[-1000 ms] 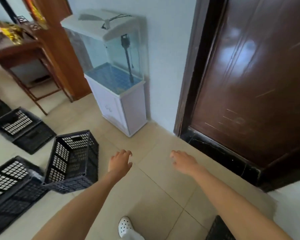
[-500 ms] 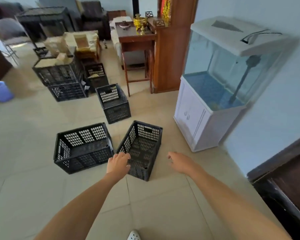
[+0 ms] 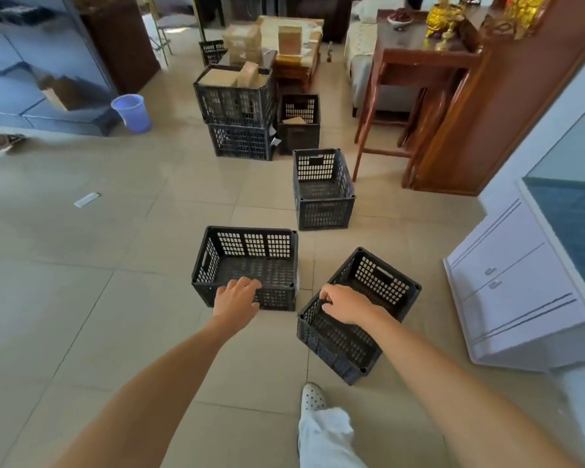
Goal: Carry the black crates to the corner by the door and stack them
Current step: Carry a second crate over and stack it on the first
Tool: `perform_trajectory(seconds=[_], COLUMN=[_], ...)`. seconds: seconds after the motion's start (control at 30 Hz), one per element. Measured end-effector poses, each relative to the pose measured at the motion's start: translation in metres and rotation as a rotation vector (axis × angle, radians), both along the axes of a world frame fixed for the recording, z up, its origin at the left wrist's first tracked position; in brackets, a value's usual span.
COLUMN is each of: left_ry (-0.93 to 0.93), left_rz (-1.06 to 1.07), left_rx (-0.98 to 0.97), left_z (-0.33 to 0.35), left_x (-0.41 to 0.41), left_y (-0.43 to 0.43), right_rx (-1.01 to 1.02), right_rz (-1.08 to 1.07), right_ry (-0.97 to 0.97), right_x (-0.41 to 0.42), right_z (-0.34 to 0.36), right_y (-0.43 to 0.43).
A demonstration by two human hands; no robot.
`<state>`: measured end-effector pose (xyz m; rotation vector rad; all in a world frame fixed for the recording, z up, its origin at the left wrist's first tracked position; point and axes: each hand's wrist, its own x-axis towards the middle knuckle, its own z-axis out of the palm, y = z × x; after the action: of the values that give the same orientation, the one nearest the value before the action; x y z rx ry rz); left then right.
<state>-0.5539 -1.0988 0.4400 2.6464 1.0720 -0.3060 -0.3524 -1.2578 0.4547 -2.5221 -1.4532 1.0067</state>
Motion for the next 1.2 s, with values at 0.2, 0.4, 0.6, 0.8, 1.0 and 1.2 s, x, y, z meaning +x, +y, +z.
perform_trajectory(seconds=[0.2,0.4,0.6,0.8,1.0,1.2], left_ry=[0.025,0.038,0.092,0.109,0.159,0.183], left_rz=[0.112,0.207,0.145,-0.025,-0.250,-0.406], left_rx=[0.031,0.017,-0.002,-0.012,-0.044,-0.083], left_z=[0.001,0.004,-0.008,-0.029,-0.038,-0.059], left_x=[0.002,-0.002,-0.008,-0.002,0.017,0.063], left_y=[0.109,0.201,0.284,0.400,0.506,0.561], right_rx=[-0.030,-0.007,-0.039,-0.067,-0.070,-0.138], right_rz=[0.061,0.148,0.198,0.027,-0.353,-0.528], right_ry=[0.050,0.066,0.122,0.117,0.218,0.304], right_x=[0.036,0.039,0.022,0.024,0.005,-0.016], right_z=[-0.002,-0.002,-0.019,-0.037,-0.048,-0.077], right_y=[0.130,0.266,0.356,0.431,0.473,0.481])
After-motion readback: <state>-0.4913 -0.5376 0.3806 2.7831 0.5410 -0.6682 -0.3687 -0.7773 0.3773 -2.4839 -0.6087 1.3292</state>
